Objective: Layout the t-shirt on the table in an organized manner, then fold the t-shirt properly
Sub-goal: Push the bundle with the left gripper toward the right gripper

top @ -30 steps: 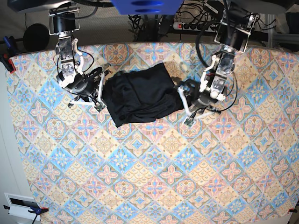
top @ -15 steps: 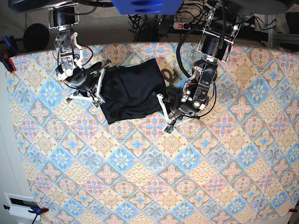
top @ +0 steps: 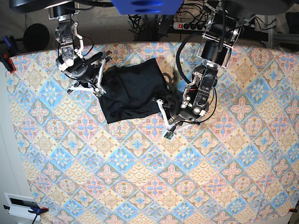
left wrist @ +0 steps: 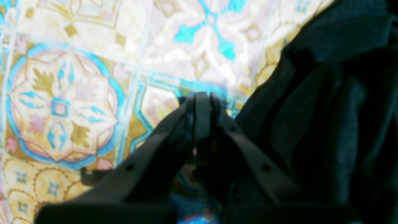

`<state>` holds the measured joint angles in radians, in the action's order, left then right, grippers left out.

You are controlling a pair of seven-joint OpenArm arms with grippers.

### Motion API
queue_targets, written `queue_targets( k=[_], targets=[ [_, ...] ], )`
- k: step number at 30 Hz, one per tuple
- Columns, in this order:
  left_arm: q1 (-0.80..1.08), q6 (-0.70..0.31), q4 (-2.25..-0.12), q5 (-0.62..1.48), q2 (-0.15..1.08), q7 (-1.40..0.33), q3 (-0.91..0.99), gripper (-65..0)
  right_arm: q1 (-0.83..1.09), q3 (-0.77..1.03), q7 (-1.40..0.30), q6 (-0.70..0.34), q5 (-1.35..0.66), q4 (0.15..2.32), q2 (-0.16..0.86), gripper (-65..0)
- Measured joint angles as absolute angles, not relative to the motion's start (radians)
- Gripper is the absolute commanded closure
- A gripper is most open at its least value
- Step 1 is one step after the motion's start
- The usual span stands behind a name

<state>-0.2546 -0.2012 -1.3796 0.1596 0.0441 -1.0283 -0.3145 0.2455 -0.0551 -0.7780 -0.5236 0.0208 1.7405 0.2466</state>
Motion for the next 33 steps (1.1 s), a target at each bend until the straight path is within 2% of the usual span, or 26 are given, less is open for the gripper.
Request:
queue_targets(
  k=[6, 15, 22, 26, 30, 33],
  targets=[
    [-0.255, -0.201, -1.380, 0.160, -0.007, -1.028, -0.259, 0.0, 0.258, -0.060, -0.777, -0.522, 0.022, 1.747, 0.248, 0.0],
    [-0.272, -0.202, -1.374, 0.160, -0.011, -1.026, -0.250, 0.0, 0.285, -0.169, -0.808, -0.519, 0.050, 1.808, 0.252, 0.0],
    [-0.274, -0.201, -1.326, 0.165, -0.010, -1.028, -0.250, 0.0, 0.286, -0.162, -0.805, -0.523, 0.046, 1.808, 0.252, 0.0],
    [-0.275, -0.201, -1.330, 0.170, -0.010, -1.026, -0.250, 0.0, 0.292, -0.022, -0.808, -0.569, -0.001, 1.798, 0.236, 0.0],
    [-0.265, -0.202, -1.332, 0.172, -0.002, -1.024, -0.247, 0.0, 0.282, 0.184, -0.851, -0.559, 0.036, 1.790, 0.238, 0.0],
    [-0.238, -0.202, -1.364, 0.173, -0.006, -1.026, -0.199, 0.0, 0.246, 0.270, -0.836, -0.546, 0.036, 1.803, 0.252, 0.0]
  ],
)
